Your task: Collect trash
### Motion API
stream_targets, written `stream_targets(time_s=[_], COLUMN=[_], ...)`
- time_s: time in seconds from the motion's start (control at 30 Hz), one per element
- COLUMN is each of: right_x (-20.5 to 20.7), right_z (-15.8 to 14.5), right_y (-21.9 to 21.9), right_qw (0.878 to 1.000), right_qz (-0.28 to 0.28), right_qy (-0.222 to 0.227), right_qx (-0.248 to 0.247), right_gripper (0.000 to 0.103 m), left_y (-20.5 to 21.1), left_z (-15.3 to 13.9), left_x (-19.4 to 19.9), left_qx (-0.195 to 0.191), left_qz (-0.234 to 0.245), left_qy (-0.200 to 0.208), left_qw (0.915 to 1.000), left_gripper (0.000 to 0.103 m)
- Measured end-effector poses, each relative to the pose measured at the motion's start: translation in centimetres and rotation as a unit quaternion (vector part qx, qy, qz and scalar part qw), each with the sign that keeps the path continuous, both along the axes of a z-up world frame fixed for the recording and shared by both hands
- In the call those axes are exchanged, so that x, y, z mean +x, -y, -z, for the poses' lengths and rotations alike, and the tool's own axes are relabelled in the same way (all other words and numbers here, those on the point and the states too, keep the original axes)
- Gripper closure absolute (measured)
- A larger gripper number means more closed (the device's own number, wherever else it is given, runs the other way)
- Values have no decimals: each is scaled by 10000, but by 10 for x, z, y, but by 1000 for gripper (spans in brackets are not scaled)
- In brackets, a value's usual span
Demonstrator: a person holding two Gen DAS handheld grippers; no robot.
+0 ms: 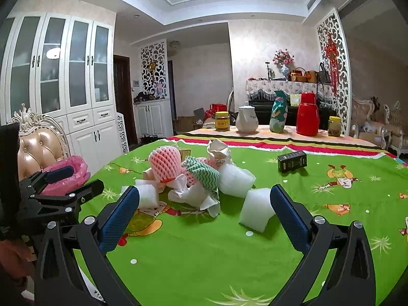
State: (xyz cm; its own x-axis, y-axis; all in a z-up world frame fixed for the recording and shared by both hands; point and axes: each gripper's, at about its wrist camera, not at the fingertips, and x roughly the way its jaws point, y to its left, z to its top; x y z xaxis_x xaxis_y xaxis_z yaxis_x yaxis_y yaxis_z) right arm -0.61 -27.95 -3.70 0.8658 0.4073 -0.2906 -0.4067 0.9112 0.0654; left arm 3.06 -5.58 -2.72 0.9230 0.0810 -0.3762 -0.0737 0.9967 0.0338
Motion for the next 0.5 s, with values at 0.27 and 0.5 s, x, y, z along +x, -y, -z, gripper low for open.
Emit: stream_targets(time_s=[0.27, 0.5], right_x=[5, 46], right_z=[0, -1], right_y=[-4, 1], right_qw=[9997, 9930], right_qz=[50, 267], right_qy=[-144, -806], right_qx=[-183, -820], right_gripper=[7, 7], left_y=[-4, -24], left_z=[4, 27], left_x=[4, 30], left_qx=[15, 21], left_qz=[53, -56], left_qy=[-63, -976], left_qw=[10000, 9952], left_gripper=[5, 5])
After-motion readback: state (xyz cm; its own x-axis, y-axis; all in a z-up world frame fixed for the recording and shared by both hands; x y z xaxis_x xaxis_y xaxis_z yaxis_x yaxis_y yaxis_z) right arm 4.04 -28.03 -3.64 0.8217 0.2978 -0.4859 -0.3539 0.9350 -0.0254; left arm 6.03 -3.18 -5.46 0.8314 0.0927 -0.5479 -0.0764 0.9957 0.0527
